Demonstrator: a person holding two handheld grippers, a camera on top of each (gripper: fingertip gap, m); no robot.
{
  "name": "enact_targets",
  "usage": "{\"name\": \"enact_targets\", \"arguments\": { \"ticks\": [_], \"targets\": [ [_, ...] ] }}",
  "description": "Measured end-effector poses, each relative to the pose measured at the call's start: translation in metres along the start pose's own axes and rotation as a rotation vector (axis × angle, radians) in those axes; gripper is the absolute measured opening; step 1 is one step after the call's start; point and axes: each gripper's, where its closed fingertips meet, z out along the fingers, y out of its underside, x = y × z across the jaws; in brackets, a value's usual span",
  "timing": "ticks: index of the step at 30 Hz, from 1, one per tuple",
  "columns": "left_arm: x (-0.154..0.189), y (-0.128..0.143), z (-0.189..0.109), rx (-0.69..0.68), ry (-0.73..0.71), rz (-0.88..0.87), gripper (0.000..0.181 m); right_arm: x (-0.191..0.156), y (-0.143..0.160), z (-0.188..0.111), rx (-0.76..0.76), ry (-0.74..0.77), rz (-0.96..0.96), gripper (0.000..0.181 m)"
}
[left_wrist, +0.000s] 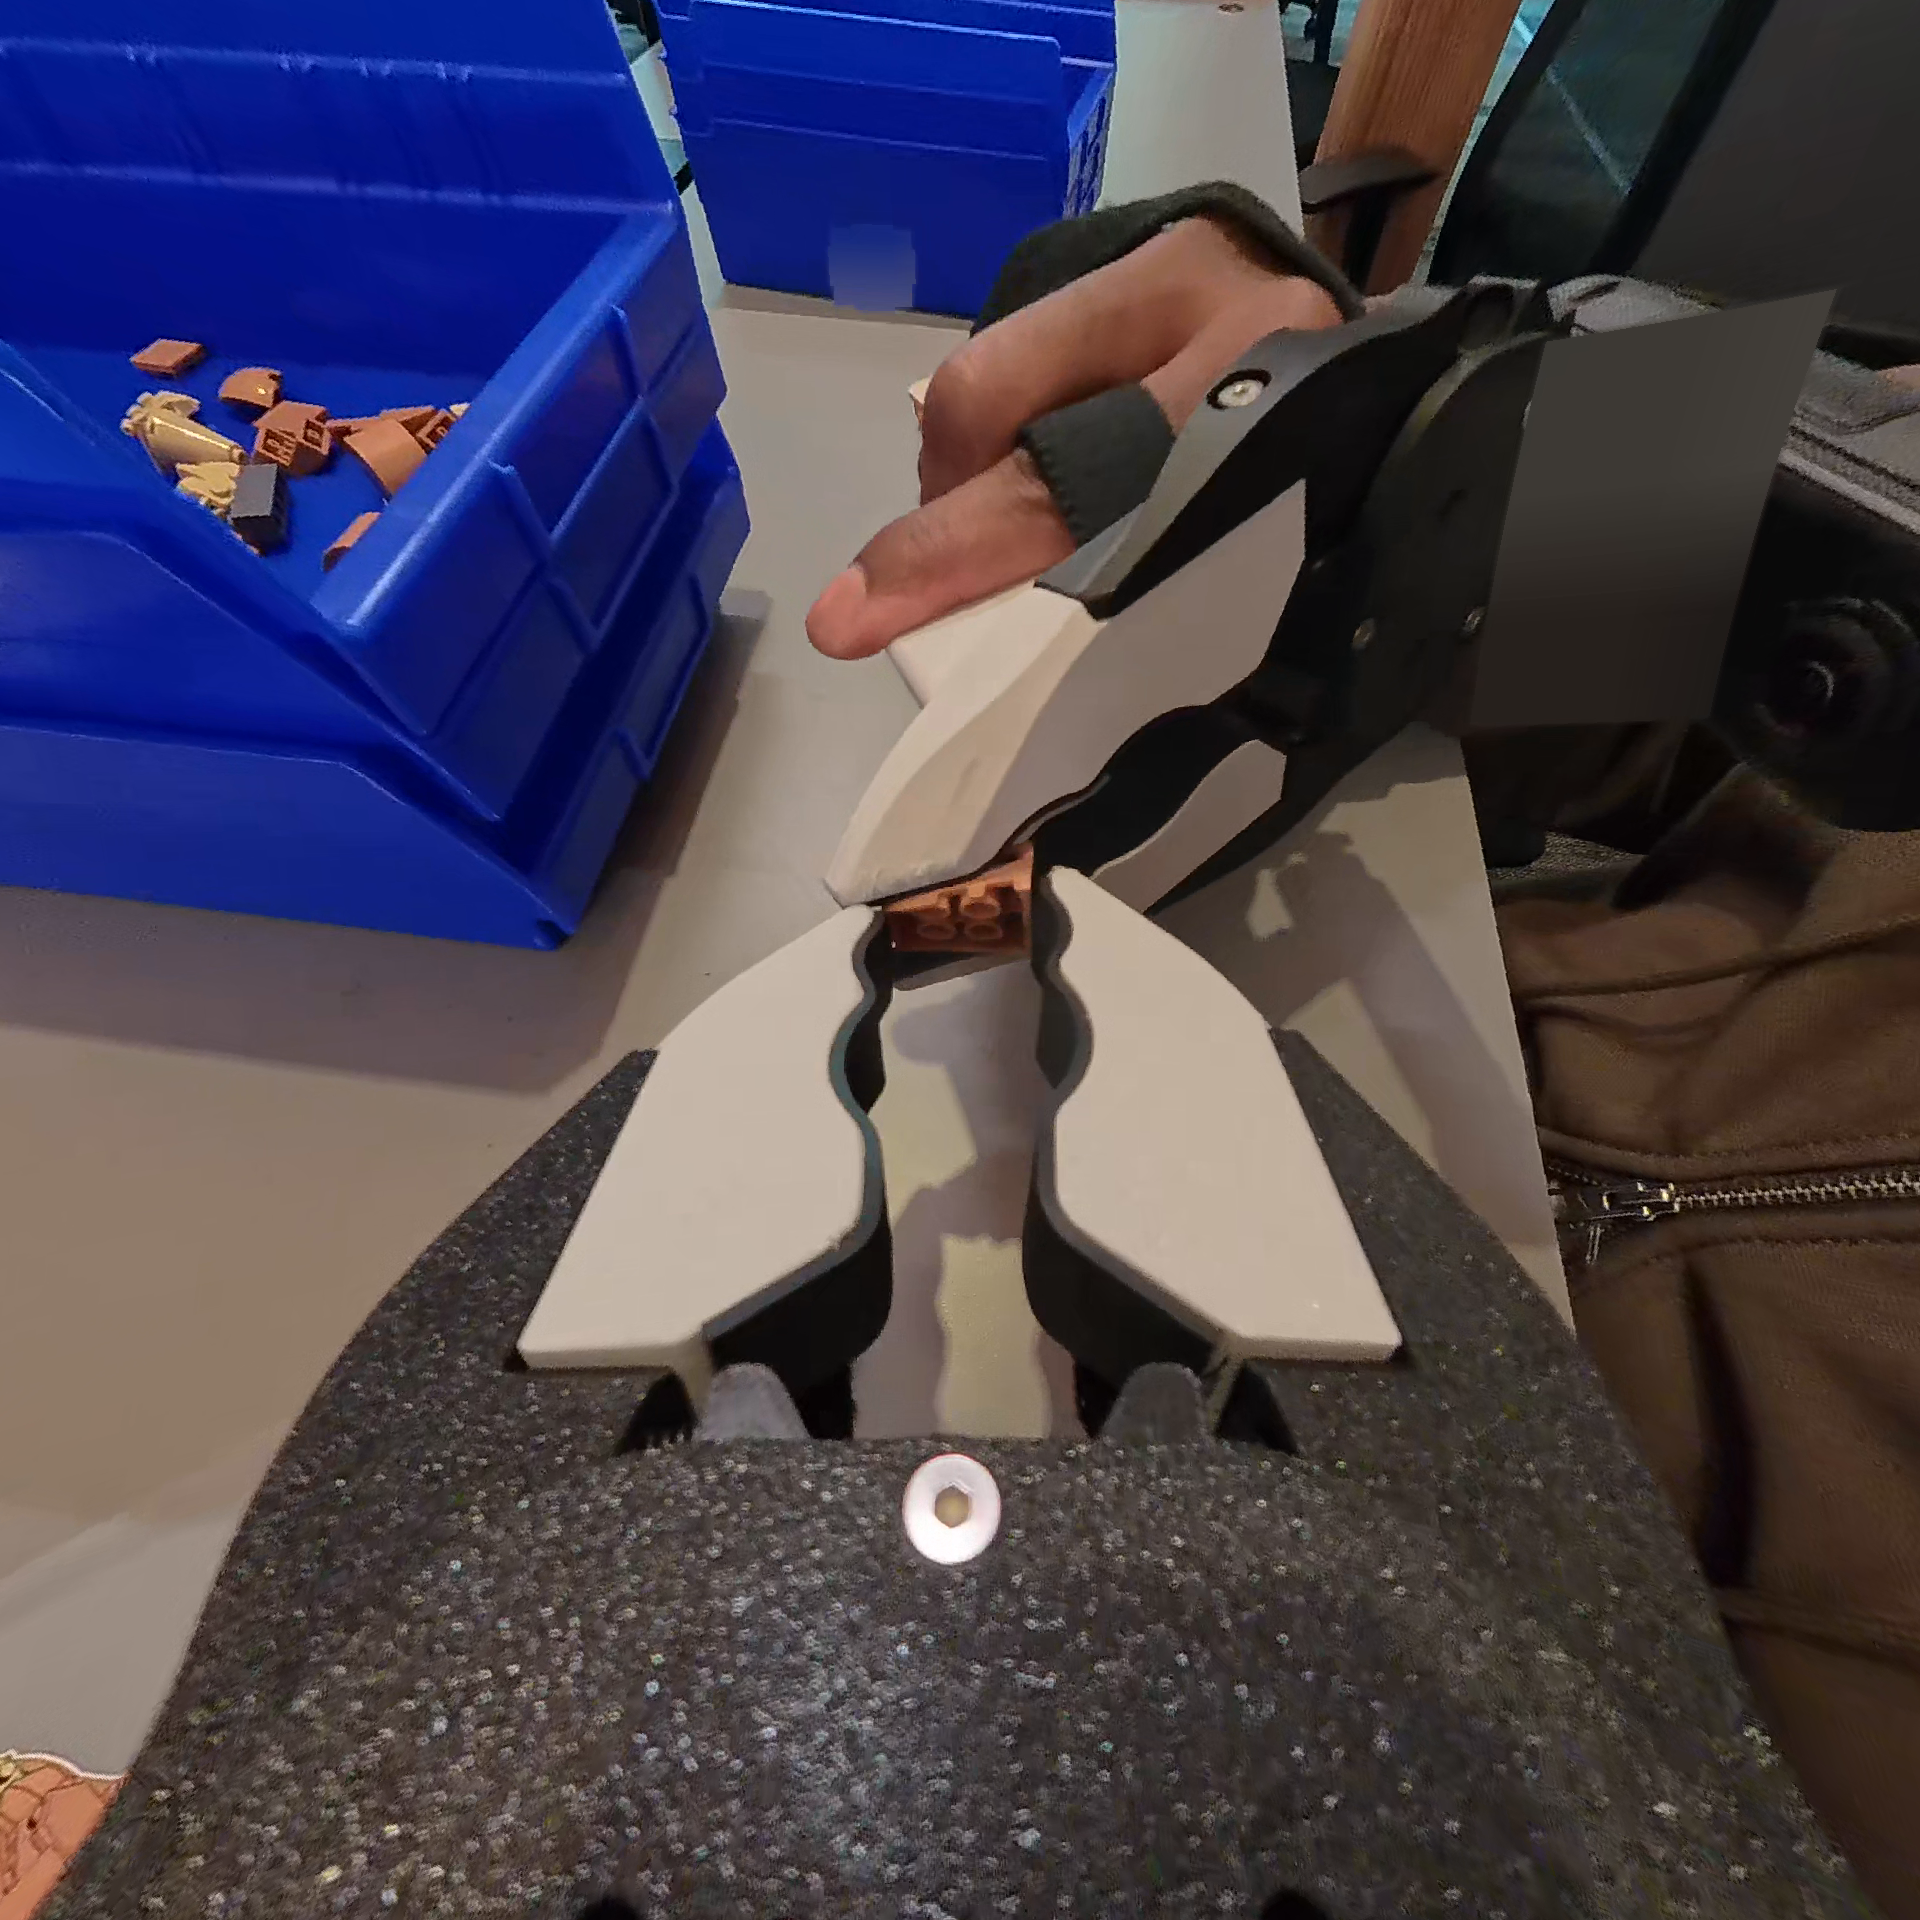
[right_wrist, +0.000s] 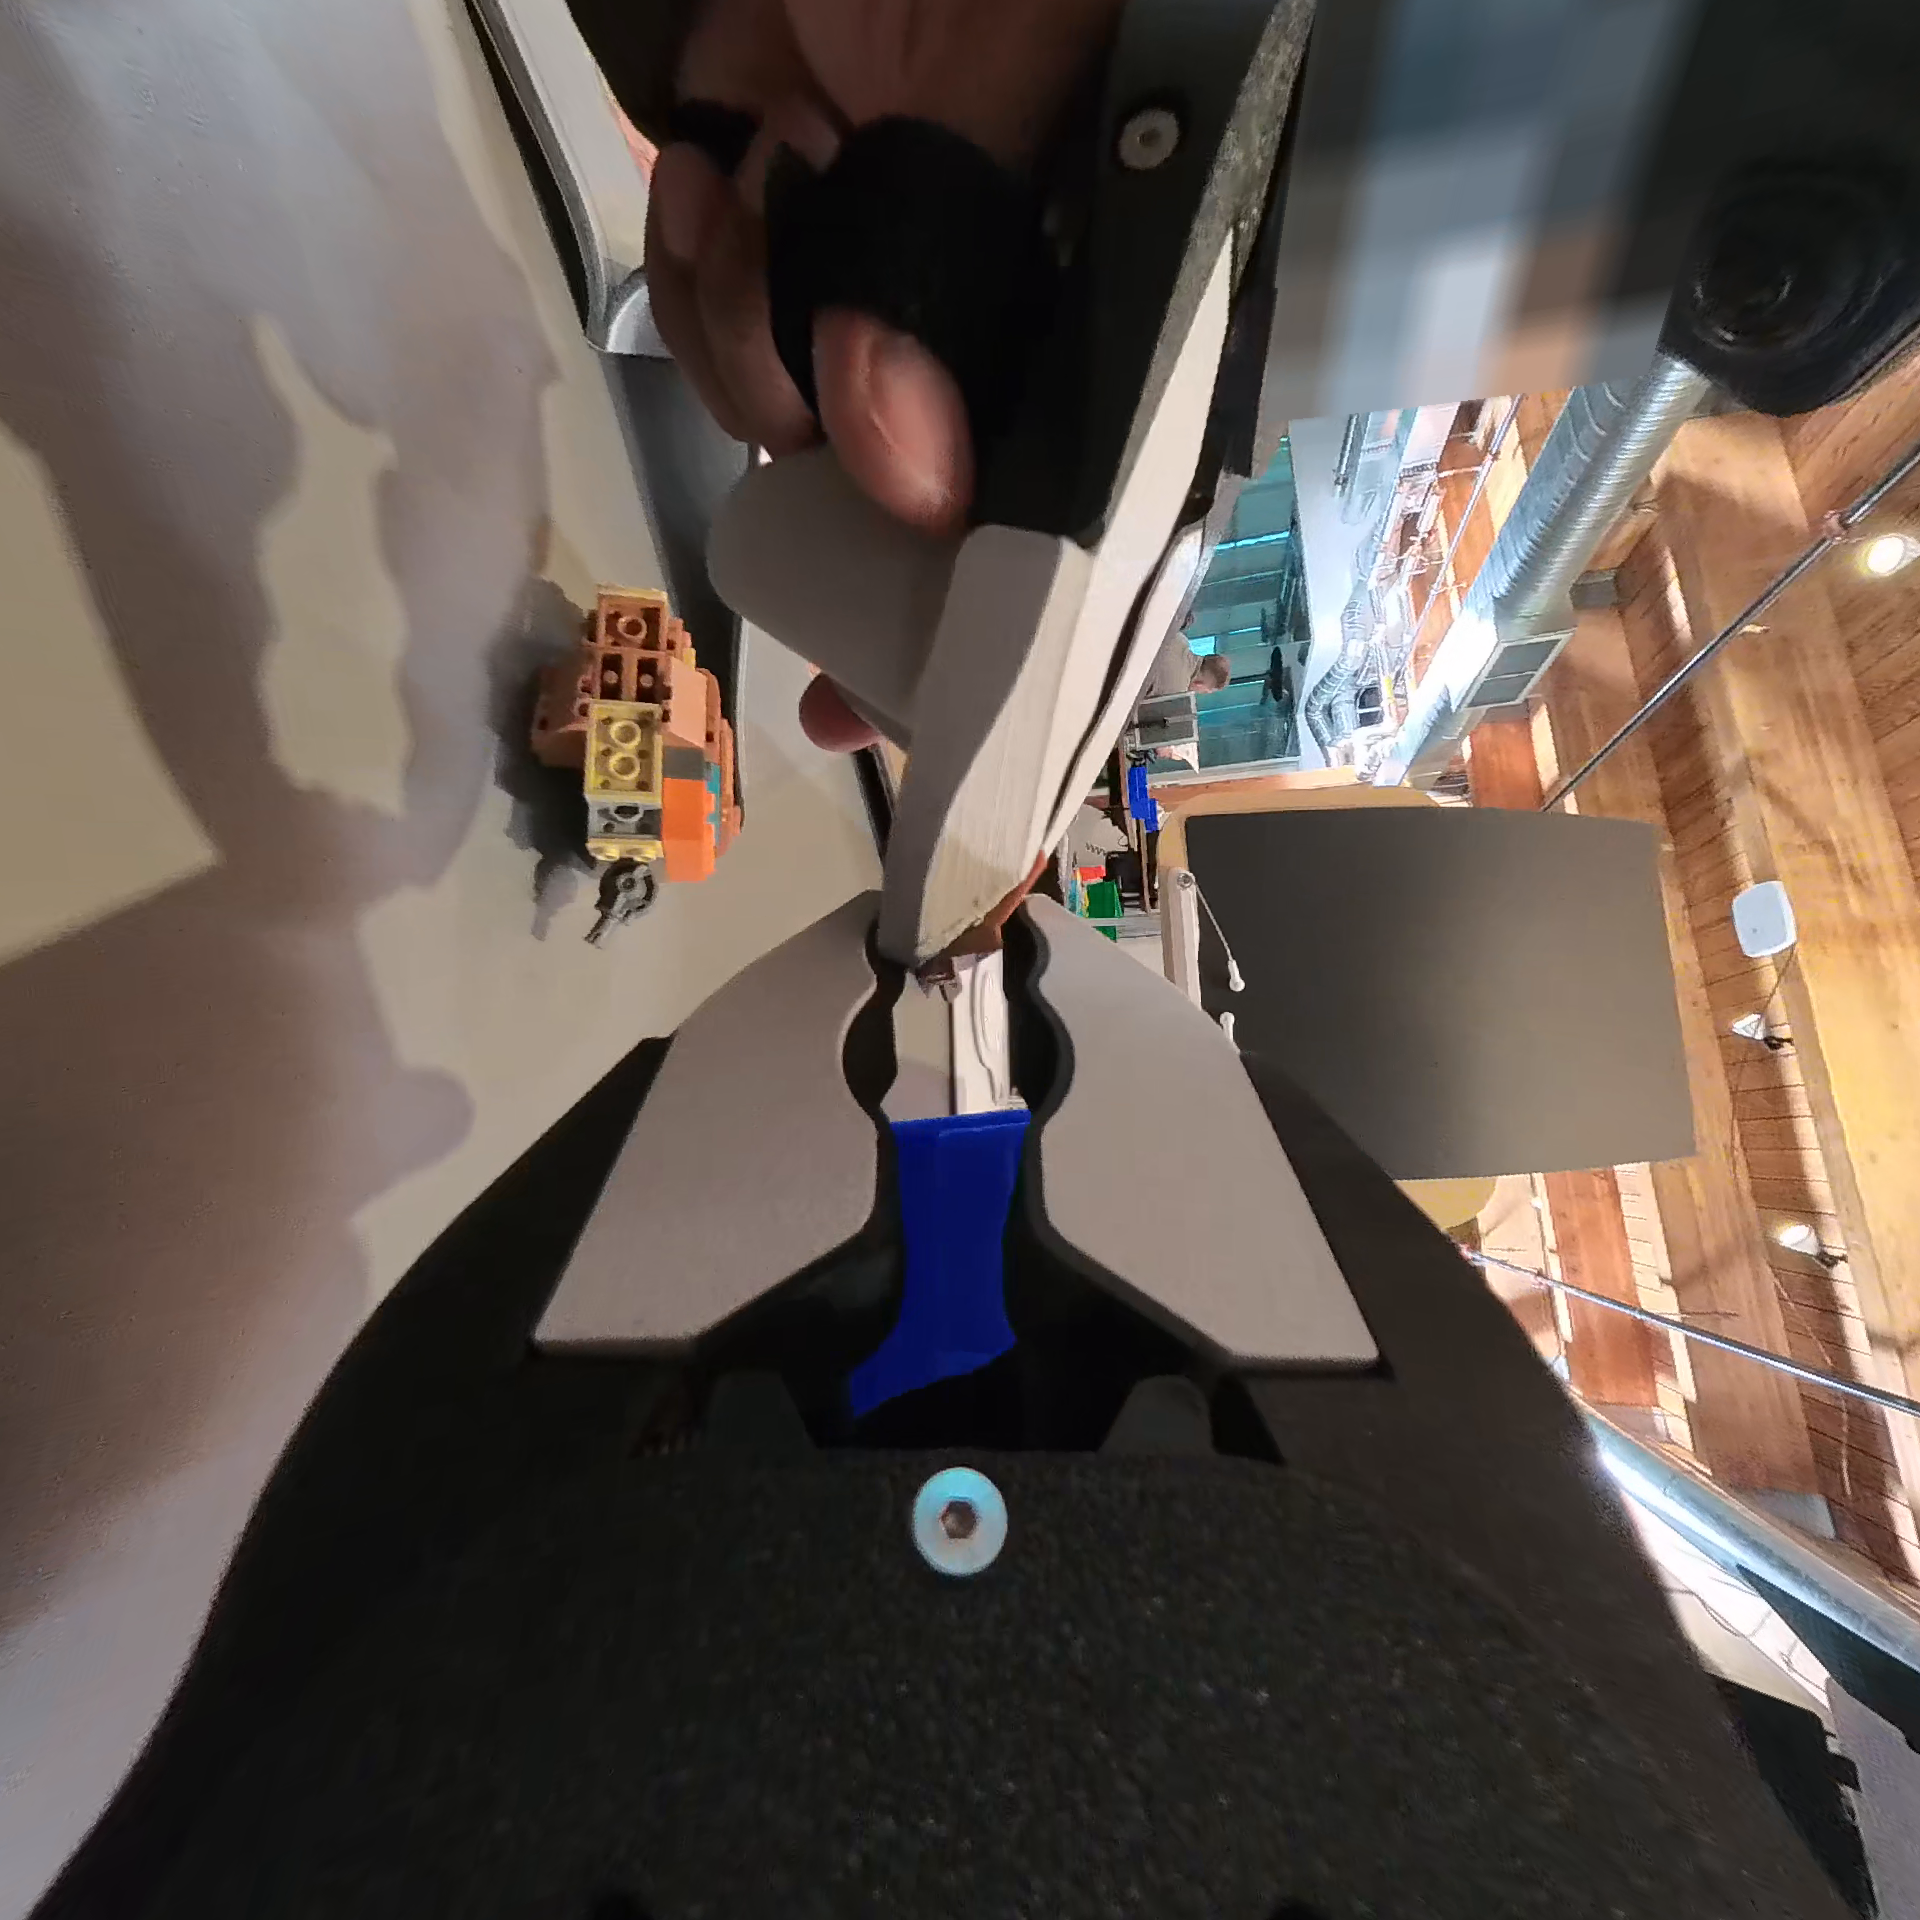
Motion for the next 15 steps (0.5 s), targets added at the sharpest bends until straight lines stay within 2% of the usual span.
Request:
{"name": "enact_targets", "arguments": {
  "ticks": [15],
  "targets": [
    [0.0028,0.0054,-0.0017,-0.056,-0.015,0.128,0.026,-0.0013,-0.0030,-0.0035,0.008,0.023,-0.129,0.019]
  ]
}}
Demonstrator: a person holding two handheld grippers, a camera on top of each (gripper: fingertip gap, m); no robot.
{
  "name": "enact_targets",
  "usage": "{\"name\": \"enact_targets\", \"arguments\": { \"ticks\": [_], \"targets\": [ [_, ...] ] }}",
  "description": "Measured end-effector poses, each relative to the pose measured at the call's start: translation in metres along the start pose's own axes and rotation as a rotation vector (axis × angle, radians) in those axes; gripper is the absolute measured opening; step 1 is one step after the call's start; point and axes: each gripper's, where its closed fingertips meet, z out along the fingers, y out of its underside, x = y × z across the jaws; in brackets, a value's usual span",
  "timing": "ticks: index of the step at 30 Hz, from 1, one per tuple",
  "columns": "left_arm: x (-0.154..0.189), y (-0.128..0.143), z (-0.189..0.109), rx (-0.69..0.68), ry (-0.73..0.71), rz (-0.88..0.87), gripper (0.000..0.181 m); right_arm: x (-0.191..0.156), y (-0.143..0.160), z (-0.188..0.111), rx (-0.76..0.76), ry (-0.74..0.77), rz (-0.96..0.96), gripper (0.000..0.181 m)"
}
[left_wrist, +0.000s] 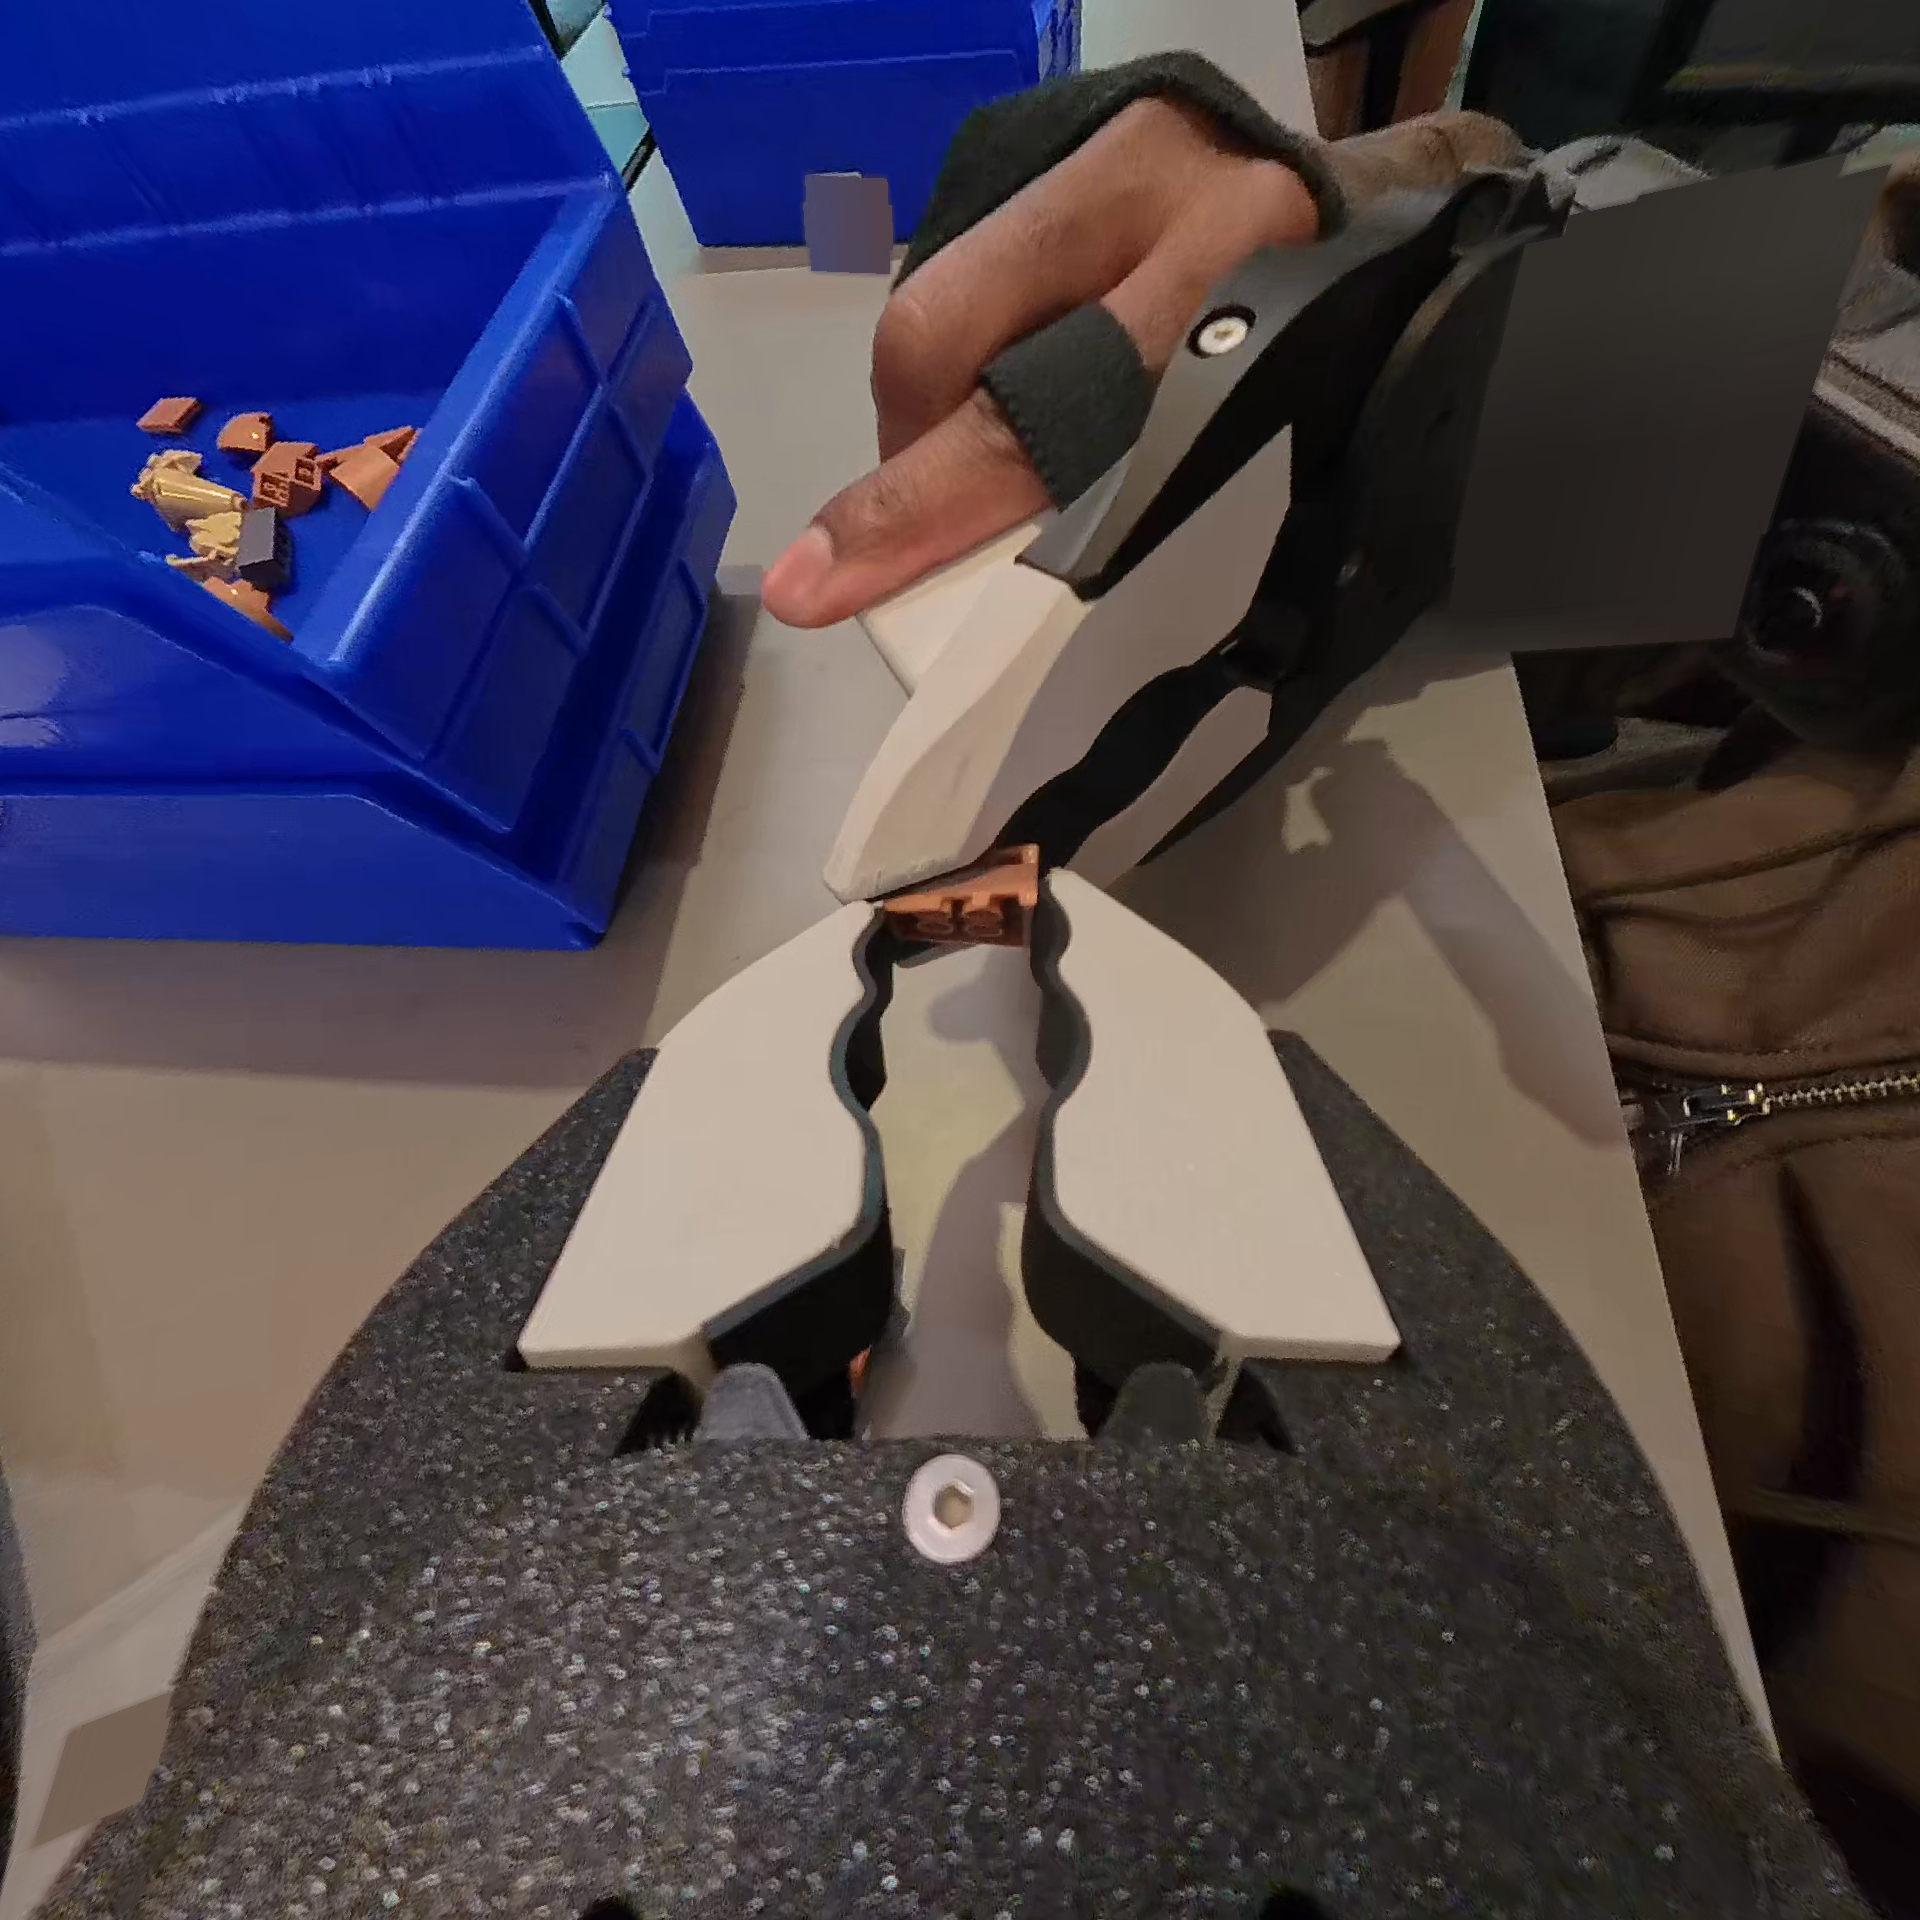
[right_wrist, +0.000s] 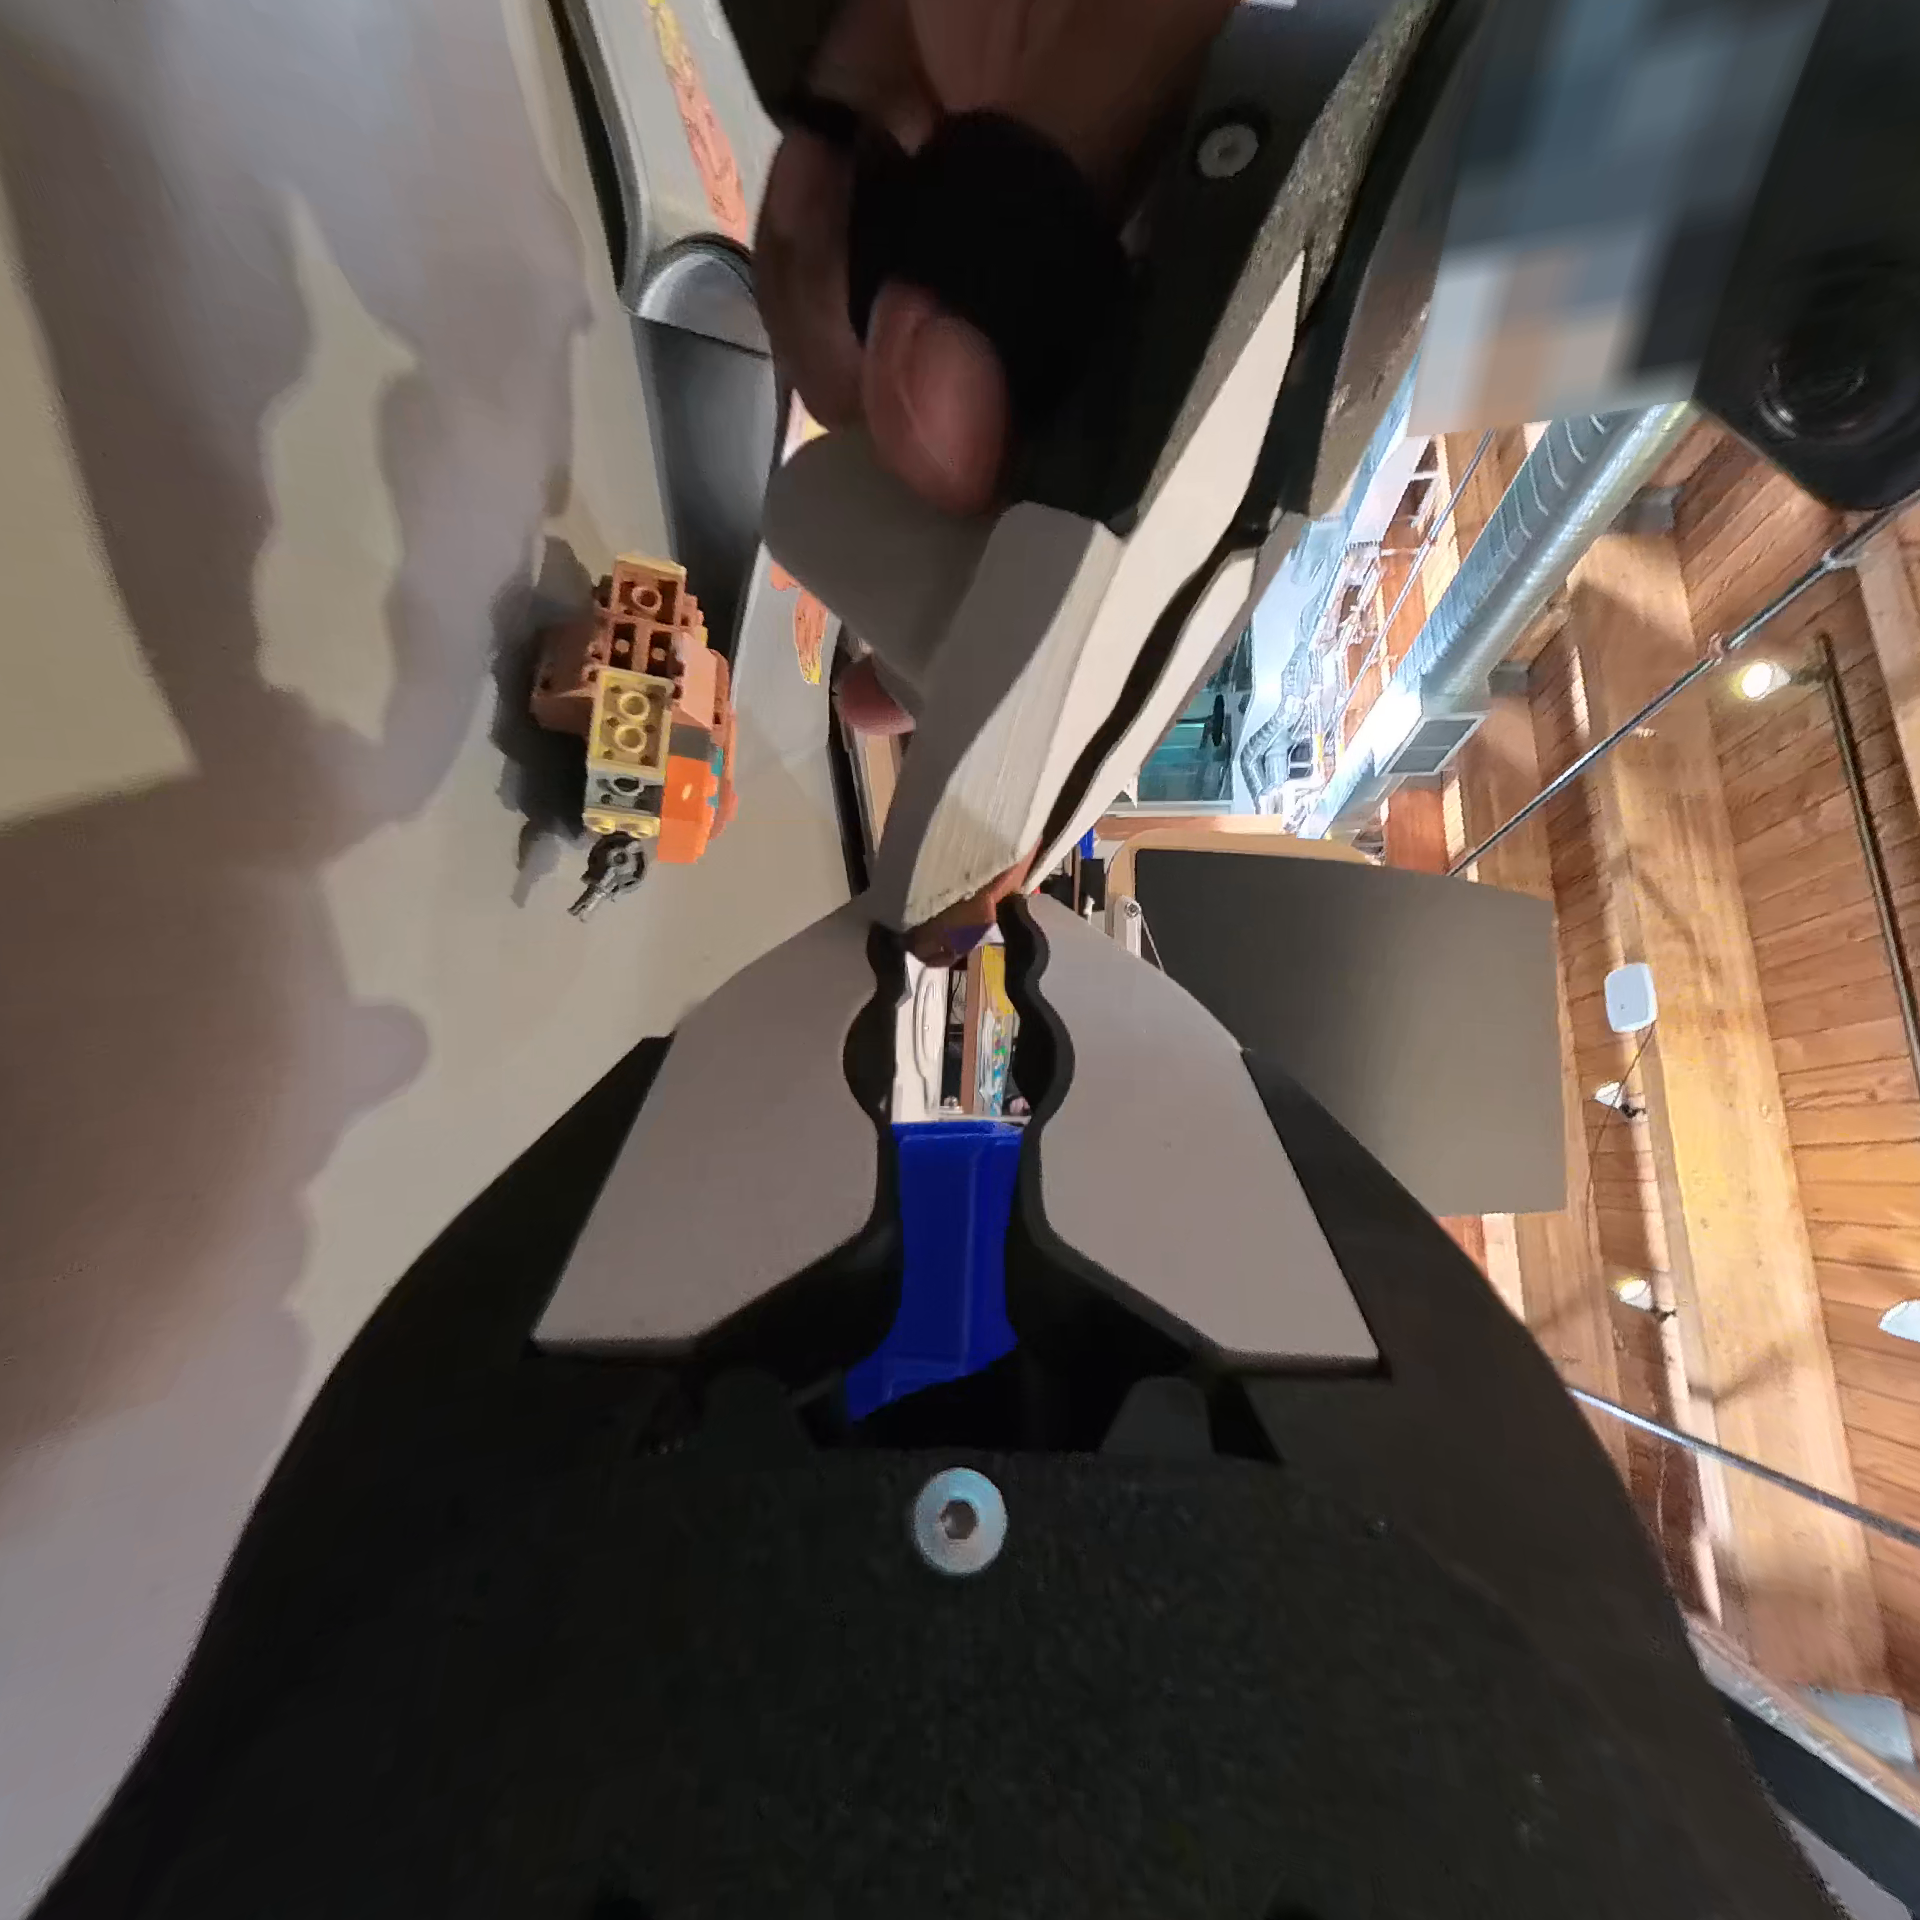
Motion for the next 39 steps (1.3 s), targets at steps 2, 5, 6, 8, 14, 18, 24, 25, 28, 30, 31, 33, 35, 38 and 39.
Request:
{"name": "enact_targets", "arguments": {
  "ticks": [2,5,6,8,14,18,24,25,28,30,31,33,35,38,39],
  "targets": [
    [0.000,-0.001,0.000,0.009,0.003,0.005,0.026,0.000,0.000,-0.001,0.002,0.003,-0.008,0.019],
    [0.000,-0.002,-0.002,0.017,-0.001,0.030,0.026,0.001,0.000,0.000,0.009,0.006,0.003,0.018],
    [-0.003,-0.002,-0.002,0.021,-0.024,0.055,0.026,0.003,0.001,0.000,0.002,0.015,0.008,0.019],
    [-0.009,-0.004,-0.005,0.034,-0.082,0.126,0.026,0.007,0.006,0.002,-0.021,0.044,0.029,0.018],
    [-0.036,-0.025,-0.026,0.146,-0.369,0.373,0.026,0.034,0.021,-0.004,0.018,0.104,0.374,0.015],
    [-0.044,-0.036,-0.033,0.182,-0.551,0.535,0.026,0.049,0.023,-0.007,0.132,0.058,0.803,0.016],
    [-0.048,-0.042,-0.035,0.171,-0.763,0.773,0.026,0.054,0.010,-0.010,0.376,-0.133,1.317,0.020],
    [-0.046,-0.043,-0.035,0.167,-0.778,0.810,0.026,0.053,0.009,-0.009,0.395,-0.163,1.368,0.021],
    [-0.039,-0.045,-0.033,0.176,-0.797,0.899,0.026,0.050,0.009,-0.007,0.432,-0.231,1.468,0.024],
    [-0.039,-0.045,-0.032,0.168,-0.800,0.920,0.026,0.047,0.008,-0.006,0.436,-0.263,1.490,0.025],
    [-0.040,-0.044,-0.032,0.163,-0.801,0.922,0.026,0.046,0.007,-0.006,0.435,-0.275,1.491,0.024],
    [-0.041,-0.042,-0.030,0.154,-0.797,0.919,0.026,0.043,0.005,-0.005,0.434,-0.293,1.488,0.019],
    [-0.043,-0.040,-0.029,0.140,-0.801,0.922,0.026,0.041,0.005,-0.004,0.426,-0.301,1.490,0.016],
    [-0.045,-0.039,-0.028,0.123,-0.811,0.934,0.026,0.040,0.008,-0.002,0.412,-0.300,1.487,0.015],
    [-0.045,-0.038,-0.028,0.120,-0.817,0.941,0.026,0.040,0.008,-0.002,0.410,-0.297,1.483,0.014]
  ]
}}
